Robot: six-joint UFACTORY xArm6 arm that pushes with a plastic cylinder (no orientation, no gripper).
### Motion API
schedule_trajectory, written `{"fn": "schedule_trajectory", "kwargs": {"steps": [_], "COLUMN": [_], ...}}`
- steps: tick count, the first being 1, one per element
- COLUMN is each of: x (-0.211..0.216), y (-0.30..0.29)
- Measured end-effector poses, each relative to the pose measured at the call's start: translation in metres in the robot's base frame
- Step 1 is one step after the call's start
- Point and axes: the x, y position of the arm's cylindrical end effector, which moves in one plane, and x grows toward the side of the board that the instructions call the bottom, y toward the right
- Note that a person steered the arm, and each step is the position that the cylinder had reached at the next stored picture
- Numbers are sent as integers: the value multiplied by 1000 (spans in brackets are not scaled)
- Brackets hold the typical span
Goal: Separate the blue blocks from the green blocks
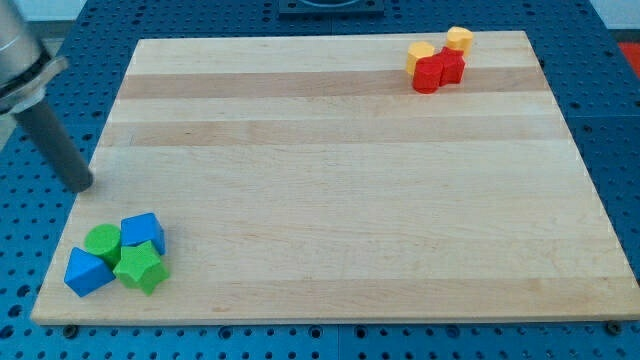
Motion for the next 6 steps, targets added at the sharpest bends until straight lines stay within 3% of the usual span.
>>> {"fn": "schedule_trajectory", "kwargs": {"steps": [2,3,6], "x": [28,97,113], "y": [0,0,8]}}
